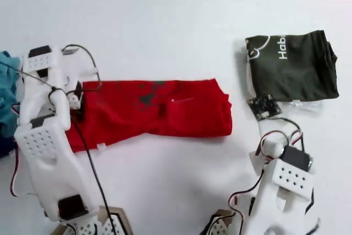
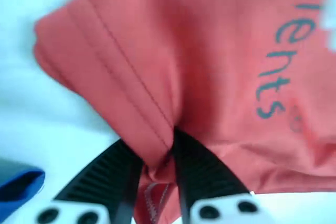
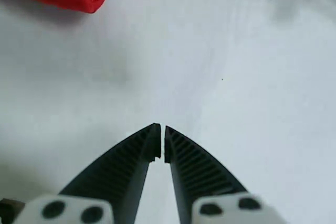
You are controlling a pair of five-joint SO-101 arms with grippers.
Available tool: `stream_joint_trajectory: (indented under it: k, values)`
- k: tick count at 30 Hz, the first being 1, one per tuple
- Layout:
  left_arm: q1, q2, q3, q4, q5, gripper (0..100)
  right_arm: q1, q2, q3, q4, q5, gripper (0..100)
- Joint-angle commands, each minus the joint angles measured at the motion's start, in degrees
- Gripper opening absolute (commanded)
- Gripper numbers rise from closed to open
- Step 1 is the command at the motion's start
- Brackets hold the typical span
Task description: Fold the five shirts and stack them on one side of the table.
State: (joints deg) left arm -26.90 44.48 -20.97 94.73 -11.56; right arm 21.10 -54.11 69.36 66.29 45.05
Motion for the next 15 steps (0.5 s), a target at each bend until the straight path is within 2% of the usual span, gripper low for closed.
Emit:
stream_joint_trajectory:
  k: [1, 4, 8, 12, 15]
  values:
    - [-7.1, -1.5, -4.9, 2.3, -1.1, 3, 0.6, -1.6, 4.5, -5.9, 0.4, 2.1]
    - [-10.0, -2.4, -11.9, 7.3, -4.1, 3, 0.6, -1.6, 8.8, -10.9, 0.1, 2.1]
    - [-12.2, -4.3, -14.1, 7.6, -5.5, 3, 0.6, -1.6, 13.0, -15.9, -0.2, 2.1]
    - [-9.7, -8.1, -10.3, 7.6, -5.3, 3, 0.6, -1.6, 14.1, -18.2, -0.3, 2.1]
    - [-4.8, -13.2, -5.9, 7.6, -5.0, 3, 0.5, -1.6, 14.9, -20.1, -3.0, 2.1]
